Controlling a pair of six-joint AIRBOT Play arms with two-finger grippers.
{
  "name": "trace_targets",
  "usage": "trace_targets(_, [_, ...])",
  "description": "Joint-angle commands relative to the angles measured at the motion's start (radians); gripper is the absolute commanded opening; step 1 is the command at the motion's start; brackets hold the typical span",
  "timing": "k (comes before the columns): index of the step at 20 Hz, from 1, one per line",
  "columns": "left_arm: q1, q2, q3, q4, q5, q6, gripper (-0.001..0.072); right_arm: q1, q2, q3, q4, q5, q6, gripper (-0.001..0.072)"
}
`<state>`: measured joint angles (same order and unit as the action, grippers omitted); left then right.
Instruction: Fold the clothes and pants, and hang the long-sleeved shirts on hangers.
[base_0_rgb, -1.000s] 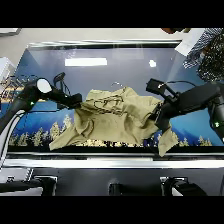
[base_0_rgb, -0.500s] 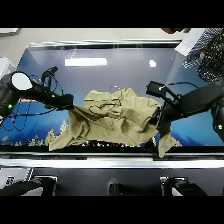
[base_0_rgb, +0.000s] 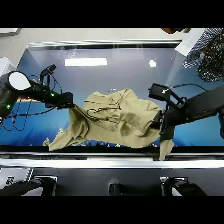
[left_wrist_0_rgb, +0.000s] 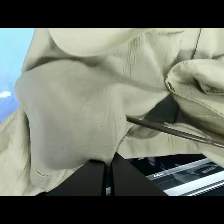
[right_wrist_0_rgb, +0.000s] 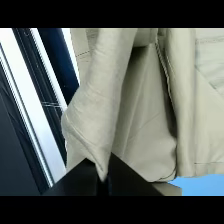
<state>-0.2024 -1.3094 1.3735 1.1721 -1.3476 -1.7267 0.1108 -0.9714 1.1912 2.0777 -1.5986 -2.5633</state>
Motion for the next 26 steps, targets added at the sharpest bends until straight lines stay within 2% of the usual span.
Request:
trace_targets(1, [0.002, -0.005, 0.001, -0.002, 0.002, -0.003, 0.0017, 0.001, 0.021, 0.0, 0.005, -0.011, 0.032, 0.0022])
trace_targets(15, [0.009, -0.067, 0.001, -0.005, 0.005, -0.02, 0.0017, 0.001, 0.053, -0.001, 0.007, -0.025, 0.048, 0.0022])
trace_targets(22, [0.01, -0.072, 0.001, -0.022, 0.003, -0.019, 0.0017, 0.001, 0.046, -0.135, 0.004, 0.067, 0.019, 0.0022])
trace_targets(26, [0.01, -0.072, 0.001, -0.093, 0.003, -0.016, 0.0017, 0.001, 0.018, -0.221, 0.0, 0.204, -0.014, 0.0022])
